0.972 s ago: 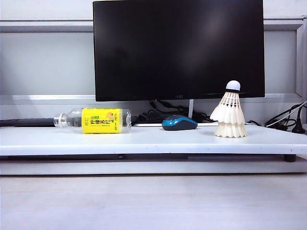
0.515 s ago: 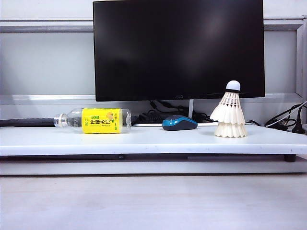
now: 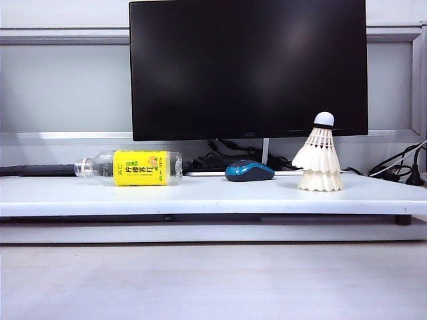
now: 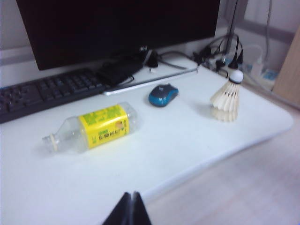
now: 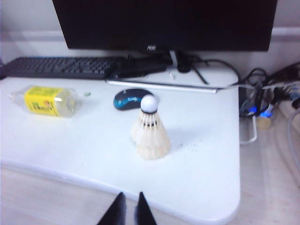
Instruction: Stack the badminton balls on the table vertically.
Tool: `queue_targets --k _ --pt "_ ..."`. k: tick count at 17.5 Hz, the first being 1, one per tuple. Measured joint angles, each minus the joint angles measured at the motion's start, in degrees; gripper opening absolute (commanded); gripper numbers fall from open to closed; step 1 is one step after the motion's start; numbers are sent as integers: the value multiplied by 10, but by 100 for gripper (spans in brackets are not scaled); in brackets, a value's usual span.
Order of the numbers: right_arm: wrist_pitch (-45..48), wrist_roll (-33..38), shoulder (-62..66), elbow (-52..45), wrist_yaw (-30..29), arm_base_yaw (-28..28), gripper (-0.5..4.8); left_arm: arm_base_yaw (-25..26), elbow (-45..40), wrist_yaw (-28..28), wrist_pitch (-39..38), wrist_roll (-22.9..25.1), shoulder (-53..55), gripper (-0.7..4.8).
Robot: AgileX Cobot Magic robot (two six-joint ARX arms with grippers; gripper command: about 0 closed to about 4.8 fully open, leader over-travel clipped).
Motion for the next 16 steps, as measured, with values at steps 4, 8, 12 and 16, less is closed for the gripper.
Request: queue_targets --k 4,8,12,16 --pt "32 3 0 -40 -1 0 40 0 -29 0 29 -6 -33 16" --pt "64 5 0 -73 -1 0 40 0 -71 10 66 -16 -63 16" --pt "73 7 0 -121 1 0 40 0 -123 26 114 -33 -71 16" --pt "172 11 0 -184 0 0 40 0 -167 40 170 -38 -72 17"
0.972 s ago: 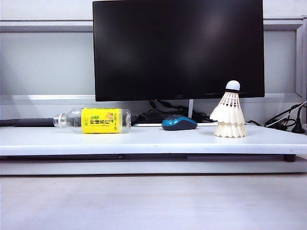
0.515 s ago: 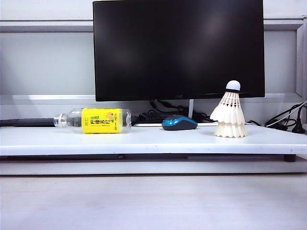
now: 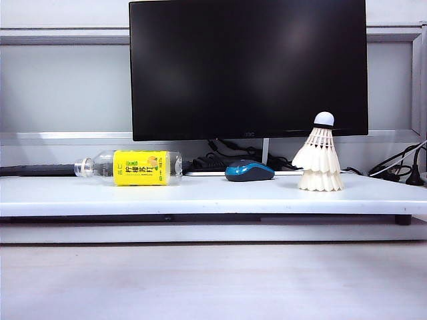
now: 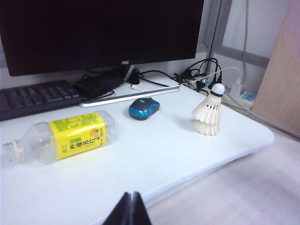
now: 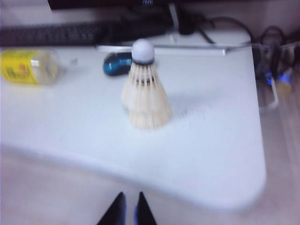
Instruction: Stack the badminton balls on the table vertically.
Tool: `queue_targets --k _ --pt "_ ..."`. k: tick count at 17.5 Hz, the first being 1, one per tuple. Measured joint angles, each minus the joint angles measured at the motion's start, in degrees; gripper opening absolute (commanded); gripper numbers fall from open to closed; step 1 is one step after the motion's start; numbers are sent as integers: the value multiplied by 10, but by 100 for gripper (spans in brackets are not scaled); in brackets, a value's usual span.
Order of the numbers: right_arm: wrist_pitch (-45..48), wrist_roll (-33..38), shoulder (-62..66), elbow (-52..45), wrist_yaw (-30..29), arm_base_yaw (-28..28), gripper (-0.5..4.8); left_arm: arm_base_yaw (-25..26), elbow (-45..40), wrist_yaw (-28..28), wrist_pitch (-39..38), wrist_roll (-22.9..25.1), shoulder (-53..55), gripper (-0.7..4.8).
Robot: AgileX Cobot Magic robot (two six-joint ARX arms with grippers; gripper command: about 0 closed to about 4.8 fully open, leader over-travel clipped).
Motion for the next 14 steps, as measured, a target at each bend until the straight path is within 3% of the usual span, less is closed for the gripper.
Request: queue_targets --k 6,14 --pt "172 -3 0 -84 0 0 40 0 -61 0 70 0 0 17" --pt "168 -109 0 -87 0 0 40 0 -125 -18 127 -13 0 16"
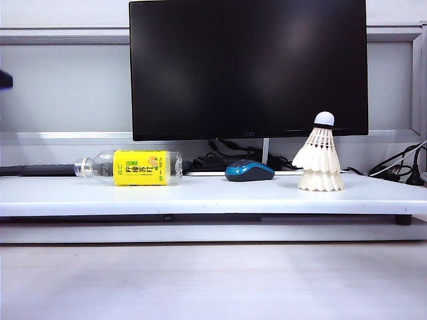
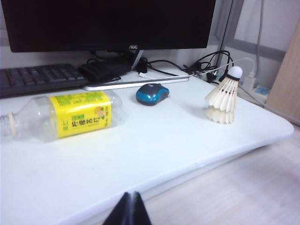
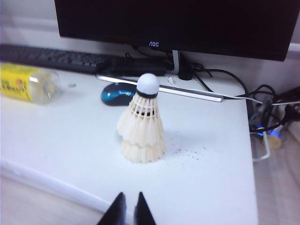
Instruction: Stack the badminton balls on the table vertically.
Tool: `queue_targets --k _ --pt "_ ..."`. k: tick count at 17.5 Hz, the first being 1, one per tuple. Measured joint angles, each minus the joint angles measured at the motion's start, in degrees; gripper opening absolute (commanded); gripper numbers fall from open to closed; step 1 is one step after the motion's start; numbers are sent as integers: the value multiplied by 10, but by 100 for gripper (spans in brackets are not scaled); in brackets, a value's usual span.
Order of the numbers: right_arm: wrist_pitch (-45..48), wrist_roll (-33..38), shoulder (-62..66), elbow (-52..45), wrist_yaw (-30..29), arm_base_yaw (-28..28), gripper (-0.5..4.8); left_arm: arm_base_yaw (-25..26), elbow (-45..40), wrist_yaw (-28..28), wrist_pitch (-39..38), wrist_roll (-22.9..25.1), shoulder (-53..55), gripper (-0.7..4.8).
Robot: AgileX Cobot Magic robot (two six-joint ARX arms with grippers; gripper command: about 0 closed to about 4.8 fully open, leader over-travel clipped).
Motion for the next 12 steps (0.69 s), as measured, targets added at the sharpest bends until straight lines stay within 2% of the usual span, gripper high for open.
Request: queue_targets --k 7,12 --pt "-79 -21 0 0 0 0 40 0 -15 -2 -3 0 0 17" --pt "-120 -23 0 0 0 0 41 0 -15 -35 -11 0 0 18"
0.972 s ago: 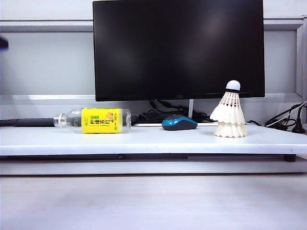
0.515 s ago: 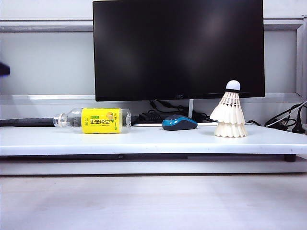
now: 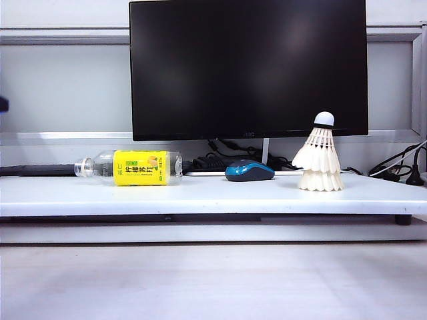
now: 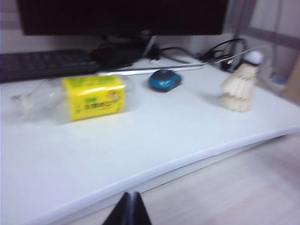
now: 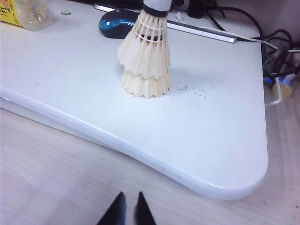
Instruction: Stack the badminton balls on the table vertically.
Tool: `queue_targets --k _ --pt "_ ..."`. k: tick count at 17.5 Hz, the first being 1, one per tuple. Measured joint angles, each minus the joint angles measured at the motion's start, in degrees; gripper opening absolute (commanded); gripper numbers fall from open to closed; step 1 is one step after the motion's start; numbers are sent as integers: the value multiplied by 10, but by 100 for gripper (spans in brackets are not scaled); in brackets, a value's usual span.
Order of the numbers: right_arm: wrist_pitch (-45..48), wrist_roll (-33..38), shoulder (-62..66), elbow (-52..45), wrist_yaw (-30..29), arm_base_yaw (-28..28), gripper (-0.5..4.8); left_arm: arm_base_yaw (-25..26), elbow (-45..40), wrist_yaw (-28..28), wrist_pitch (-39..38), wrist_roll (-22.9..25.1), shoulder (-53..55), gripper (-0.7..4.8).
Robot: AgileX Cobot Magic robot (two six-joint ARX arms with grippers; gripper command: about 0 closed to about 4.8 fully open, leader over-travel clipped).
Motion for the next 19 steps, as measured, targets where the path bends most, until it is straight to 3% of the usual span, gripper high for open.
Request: queue_targets --k 11,19 --pt "0 5 0 0 0 0 44 0 0 -14 -91 0 0 20" --pt "0 5 0 0 0 0 44 0 0 -13 -93 0 0 23"
